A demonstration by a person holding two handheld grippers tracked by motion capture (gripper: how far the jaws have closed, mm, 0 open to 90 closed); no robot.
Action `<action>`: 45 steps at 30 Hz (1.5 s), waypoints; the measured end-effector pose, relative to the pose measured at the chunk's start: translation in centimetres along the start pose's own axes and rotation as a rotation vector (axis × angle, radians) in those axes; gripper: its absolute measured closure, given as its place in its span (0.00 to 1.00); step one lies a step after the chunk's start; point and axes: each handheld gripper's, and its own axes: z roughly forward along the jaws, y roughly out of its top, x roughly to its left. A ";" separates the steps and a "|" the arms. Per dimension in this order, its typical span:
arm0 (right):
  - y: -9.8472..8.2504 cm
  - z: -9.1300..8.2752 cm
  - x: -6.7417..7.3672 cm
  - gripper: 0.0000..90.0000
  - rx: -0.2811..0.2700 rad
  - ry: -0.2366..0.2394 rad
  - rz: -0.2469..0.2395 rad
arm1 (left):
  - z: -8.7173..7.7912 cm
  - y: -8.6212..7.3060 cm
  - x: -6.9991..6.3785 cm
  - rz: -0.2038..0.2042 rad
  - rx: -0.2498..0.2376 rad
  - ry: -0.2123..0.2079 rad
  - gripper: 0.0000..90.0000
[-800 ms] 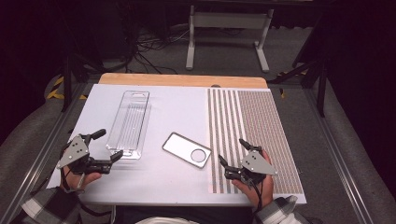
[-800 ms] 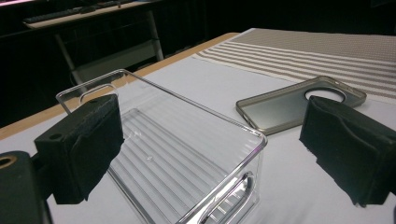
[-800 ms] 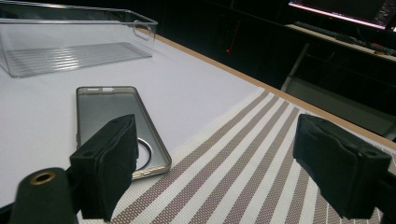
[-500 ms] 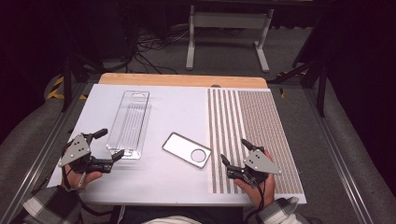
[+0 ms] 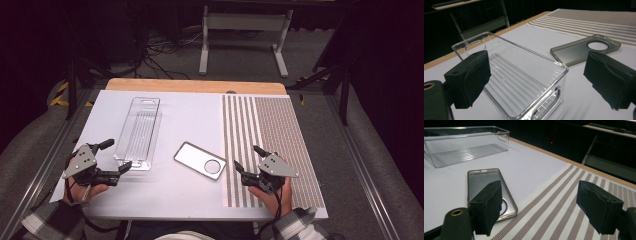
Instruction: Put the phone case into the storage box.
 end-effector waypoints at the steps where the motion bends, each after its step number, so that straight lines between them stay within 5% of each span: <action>1: 0.1 0.2 0.0 0.26 0.008 0.012 0.000 | 0.0 -0.1 0.0 -0.006 0.005 -0.007 0.08; 21: 3.2 3.4 -0.6 0.38 0.218 0.128 -0.028 | 0.7 -0.3 -0.1 -0.003 0.037 -0.025 0.10; 32: 4.0 5.4 -0.9 0.68 0.242 0.130 -0.006 | 0.7 -0.3 -0.1 0.006 0.037 -0.019 0.10; 45: 4.7 8.1 -0.7 1.00 0.255 0.188 0.013 | 0.7 -0.3 -0.1 -0.005 0.040 -0.033 0.10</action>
